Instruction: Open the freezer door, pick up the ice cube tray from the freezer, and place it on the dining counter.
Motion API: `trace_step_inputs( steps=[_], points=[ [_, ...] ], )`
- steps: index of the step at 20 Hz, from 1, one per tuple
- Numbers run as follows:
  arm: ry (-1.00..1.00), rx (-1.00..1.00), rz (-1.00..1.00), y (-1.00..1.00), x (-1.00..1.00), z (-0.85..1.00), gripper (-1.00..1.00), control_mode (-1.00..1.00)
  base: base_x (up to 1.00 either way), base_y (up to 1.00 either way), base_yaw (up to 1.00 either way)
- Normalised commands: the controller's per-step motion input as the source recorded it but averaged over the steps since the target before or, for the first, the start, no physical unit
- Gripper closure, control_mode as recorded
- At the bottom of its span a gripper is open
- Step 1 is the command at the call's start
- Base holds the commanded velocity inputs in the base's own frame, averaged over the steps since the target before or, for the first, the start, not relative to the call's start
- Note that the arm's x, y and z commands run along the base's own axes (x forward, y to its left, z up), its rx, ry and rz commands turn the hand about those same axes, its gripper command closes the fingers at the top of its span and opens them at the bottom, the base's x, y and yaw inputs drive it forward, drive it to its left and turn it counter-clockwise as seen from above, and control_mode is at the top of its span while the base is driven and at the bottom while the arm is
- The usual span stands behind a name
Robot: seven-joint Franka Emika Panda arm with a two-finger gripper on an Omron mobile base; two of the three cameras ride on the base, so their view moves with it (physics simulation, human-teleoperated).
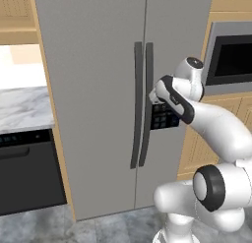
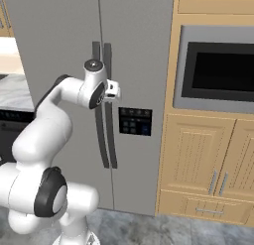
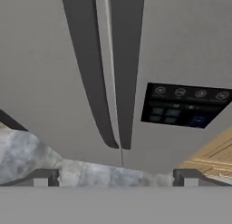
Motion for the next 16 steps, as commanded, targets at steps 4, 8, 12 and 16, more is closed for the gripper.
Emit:
trace_step_inputs(
  steps=[4, 8, 12, 16],
  points=[
    [-0.09, -0.04, -0.02, 0.23, 0.18, -0.12, -1.00, -1.00, 0.00, 0.00, 0.00],
    [-0.07, 0.00, -0.04, 0.07, 0.27, -0.05, -1.00, -1.00, 0.00, 0.00, 0.00],
    [-0.01, 0.01, 0.00, -0.21, 0.30, -0.15, -1.00, -1.00, 0.00, 0.00, 0.00],
    [0.00, 0.01, 0.00, -0.12, 0.36, -0.27, -1.00, -1.00, 0.00, 0.00, 0.00]
  ],
)
